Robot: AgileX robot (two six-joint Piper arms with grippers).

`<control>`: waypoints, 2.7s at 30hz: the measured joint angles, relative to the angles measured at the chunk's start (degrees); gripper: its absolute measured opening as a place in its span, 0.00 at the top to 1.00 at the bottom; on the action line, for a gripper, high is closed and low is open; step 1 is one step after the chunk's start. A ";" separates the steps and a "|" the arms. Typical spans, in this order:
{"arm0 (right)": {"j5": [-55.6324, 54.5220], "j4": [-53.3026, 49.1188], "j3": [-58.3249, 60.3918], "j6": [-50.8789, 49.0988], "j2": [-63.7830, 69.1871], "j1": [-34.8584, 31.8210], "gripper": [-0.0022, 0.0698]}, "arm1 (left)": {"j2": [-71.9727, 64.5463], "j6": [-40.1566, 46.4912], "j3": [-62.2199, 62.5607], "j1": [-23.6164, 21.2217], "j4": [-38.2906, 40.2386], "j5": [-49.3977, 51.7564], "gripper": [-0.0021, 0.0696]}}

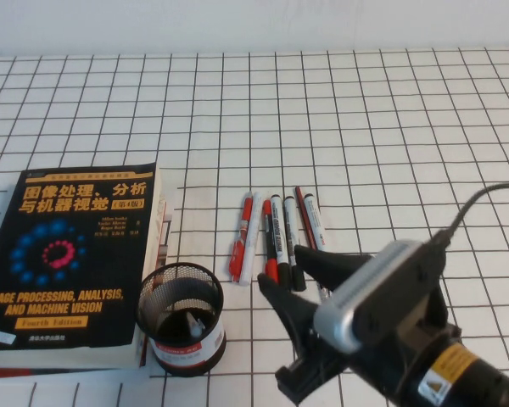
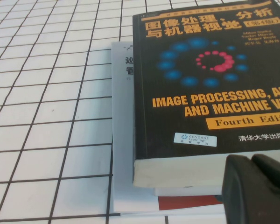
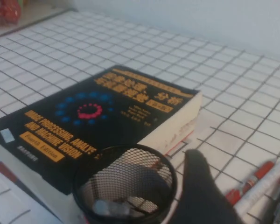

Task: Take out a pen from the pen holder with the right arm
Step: 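Take a marker out of the pen holder and lay it on the table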

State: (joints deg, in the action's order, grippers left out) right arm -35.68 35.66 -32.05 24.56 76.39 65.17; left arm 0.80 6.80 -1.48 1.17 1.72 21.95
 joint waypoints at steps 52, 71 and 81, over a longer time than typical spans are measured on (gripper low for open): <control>-29.56 -19.18 -4.94 -20.19 31.29 3.45 0.53 | 0.00 0.00 0.00 0.00 0.00 0.00 0.98; -29.56 -18.96 -4.94 -20.06 31.29 3.45 0.84 | 0.00 0.00 0.00 0.00 0.00 0.00 0.98; -23.76 -15.91 -4.94 -17.30 23.08 3.45 0.84 | 0.00 0.00 0.00 0.00 0.00 0.00 0.98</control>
State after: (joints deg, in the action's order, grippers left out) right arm -59.44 19.75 -36.99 7.27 99.47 68.61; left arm 0.80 6.80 -1.48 1.17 1.72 21.95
